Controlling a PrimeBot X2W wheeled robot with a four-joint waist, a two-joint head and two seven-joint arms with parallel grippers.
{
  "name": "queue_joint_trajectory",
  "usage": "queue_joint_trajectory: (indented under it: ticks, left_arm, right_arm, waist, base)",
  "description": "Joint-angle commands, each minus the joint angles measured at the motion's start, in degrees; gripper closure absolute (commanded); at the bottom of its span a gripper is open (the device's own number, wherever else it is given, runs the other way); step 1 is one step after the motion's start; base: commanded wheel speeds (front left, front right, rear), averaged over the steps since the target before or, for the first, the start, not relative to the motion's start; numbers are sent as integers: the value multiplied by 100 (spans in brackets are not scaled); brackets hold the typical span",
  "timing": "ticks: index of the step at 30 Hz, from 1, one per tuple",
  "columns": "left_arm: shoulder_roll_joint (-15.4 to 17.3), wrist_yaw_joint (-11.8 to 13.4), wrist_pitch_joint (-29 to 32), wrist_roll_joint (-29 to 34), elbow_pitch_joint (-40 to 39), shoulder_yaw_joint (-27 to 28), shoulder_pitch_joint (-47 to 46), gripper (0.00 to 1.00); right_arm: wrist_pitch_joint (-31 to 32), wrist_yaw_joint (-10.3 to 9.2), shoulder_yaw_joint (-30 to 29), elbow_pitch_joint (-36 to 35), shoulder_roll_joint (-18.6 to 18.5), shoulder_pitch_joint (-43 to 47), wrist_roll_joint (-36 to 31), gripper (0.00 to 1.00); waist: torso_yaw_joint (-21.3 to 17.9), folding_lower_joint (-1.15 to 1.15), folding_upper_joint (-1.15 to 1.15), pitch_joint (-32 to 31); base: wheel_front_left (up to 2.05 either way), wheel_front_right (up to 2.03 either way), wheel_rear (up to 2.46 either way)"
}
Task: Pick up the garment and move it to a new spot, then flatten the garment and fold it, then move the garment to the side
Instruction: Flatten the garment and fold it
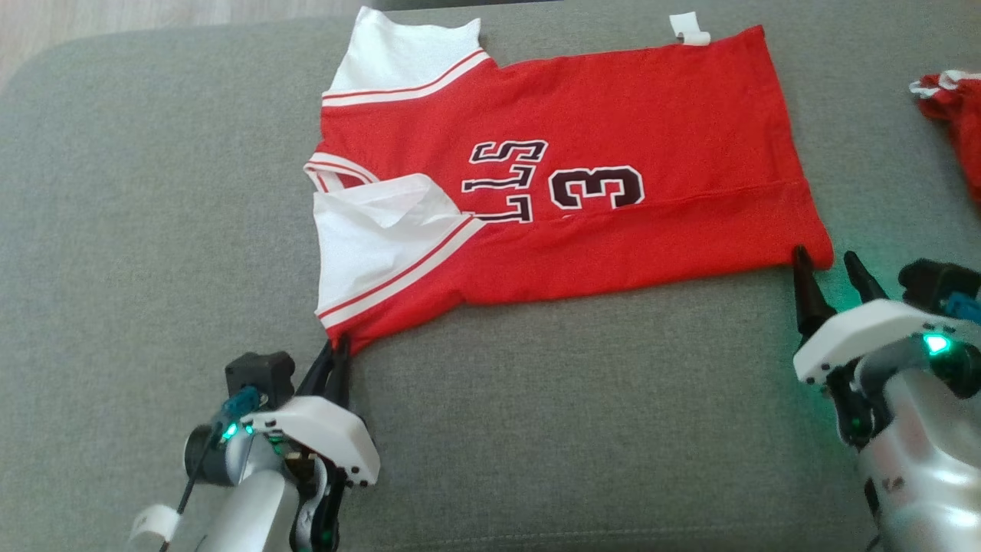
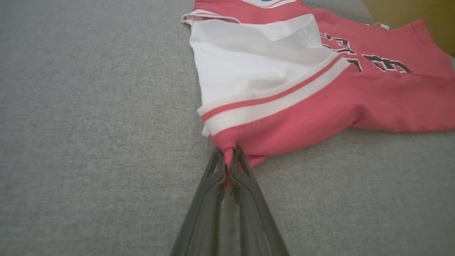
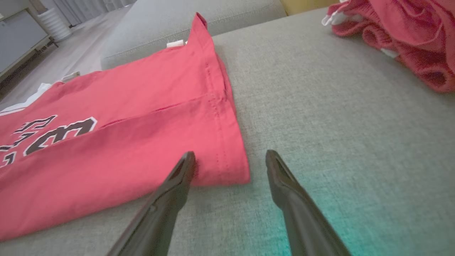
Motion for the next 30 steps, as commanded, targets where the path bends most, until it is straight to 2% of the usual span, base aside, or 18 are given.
queue_joint_trajectory:
  ticks: [1, 4, 5, 6, 7, 8, 12, 18, 23, 30]
  left_arm:
    - [102, -1, -17, 43, -163, 168, -129, 100]
    - [134, -9, 39, 76, -221, 112, -176, 100]
    - [148, -9, 49, 90, -239, 95, -188, 100]
    - [163, -11, 51, 101, -251, 82, -200, 100]
    - [179, -19, 54, 111, -260, 68, -212, 100]
    - [205, -32, 50, 132, -264, 47, -227, 100]
    - [292, -87, 91, 145, -279, -5, -215, 100]
    - [487, -219, 264, 128, -487, -127, 76, 100]
    - [733, -227, 452, 112, -979, -193, 605, 100]
    - [920, -96, 762, 123, -1755, -375, 1453, 100]
  right_arm:
    - [8, 41, 48, -76, -24, -182, -8, 0]
    - [124, 41, -1, 347, -5, -362, -83, 0]
    - [166, 41, 3, 469, 9, -403, -96, 4]
    - [192, 41, 7, 569, 23, -438, -95, 53]
    - [213, 41, 23, 650, 37, -465, -85, 89]
    - [221, 41, 50, 713, 43, -485, -75, 100]
    - [190, 41, 137, 874, 15, -483, 8, 100]
    - [82, 41, 349, 762, -252, -207, 173, 100]
    - [106, 41, 524, 393, -513, 290, 422, 100]
    - [229, 41, 549, -321, -884, 1247, 629, 100]
  waist:
    - [24, 0, 0, 15]
    - [85, 0, 0, 29]
    - [101, 0, 0, 29]
    - [115, 0, 0, 27]
    - [126, 0, 0, 22]
    - [134, 0, 0, 10]
    - [148, 0, 0, -113]
    - [104, 0, 0, -402]
    - [67, 0, 0, -632]
    - [84, 0, 0, -804]
  base:
    - [0, 0, 0]
    - [0, 0, 0]
    - [0, 0, 0]
    - [0, 0, 0]
    - [0, 0, 0]
    - [0, 0, 0]
    - [0, 0, 0]
    - [0, 0, 0]
    - [0, 0, 0]
    - [0, 0, 0]
